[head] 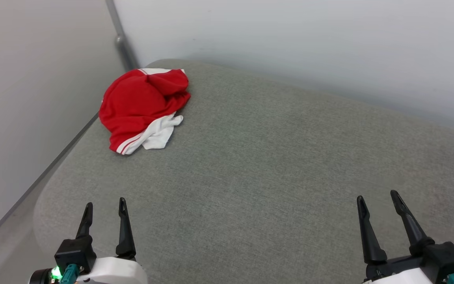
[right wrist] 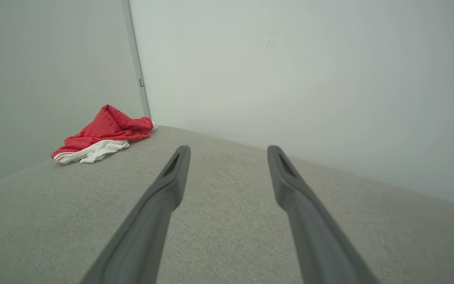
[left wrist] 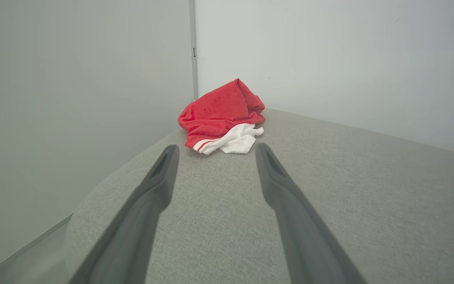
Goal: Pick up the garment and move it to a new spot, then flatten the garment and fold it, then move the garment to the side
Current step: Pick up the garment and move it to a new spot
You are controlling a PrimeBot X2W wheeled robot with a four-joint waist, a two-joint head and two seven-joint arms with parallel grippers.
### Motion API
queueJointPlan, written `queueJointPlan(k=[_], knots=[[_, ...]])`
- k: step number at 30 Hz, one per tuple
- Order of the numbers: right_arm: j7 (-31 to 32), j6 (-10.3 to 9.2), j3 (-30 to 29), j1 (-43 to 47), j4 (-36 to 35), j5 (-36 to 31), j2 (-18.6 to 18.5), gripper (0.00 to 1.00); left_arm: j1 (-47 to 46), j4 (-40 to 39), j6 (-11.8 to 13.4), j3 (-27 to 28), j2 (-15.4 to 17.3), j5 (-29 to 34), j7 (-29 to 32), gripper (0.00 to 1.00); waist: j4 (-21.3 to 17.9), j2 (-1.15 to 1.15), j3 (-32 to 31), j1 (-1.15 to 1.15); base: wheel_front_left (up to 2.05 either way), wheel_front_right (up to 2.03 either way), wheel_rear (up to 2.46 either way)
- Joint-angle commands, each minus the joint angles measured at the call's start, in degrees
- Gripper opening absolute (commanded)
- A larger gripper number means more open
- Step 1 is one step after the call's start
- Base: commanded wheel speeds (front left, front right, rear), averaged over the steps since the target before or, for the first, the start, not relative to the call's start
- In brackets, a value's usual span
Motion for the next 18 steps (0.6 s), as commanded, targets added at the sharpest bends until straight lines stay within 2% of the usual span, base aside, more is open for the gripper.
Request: queueJointPlan(k=[1,6,11,18], knots=[[-0.12,-0.02,0.1,-0.2,-0.23,-0.6,0.05,1.0,0.51,-0.11,-0.14,0.4,-0.04,-0.31,-0.16,1.0,2.6,0.0,0.48,0.0,0.0,0.0,0.0],[-0.13,-0.02,0.18,-0.49,-0.15,-0.89,0.05,1.0,1.03,-0.25,0.06,1.08,-0.05,-0.66,-0.16,1.0,4.2,0.0,0.77,0.0,0.0,0.0,0.0],[-0.13,-0.02,0.72,-1.23,-0.18,-1.41,0.05,1.0,0.16,-0.12,0.23,2.3,-0.03,-1.7,-0.16,1.0,3.66,0.0,1.72,0.0,0.0,0.0,0.0],[-0.13,-0.01,0.02,-2.95,-0.94,-3.74,0.05,1.0,-8.63,1.3,-4.38,7.45,1.78,-0.85,-0.15,1.0,0.98,0.0,6.03,0.0,0.0,0.0,0.0]])
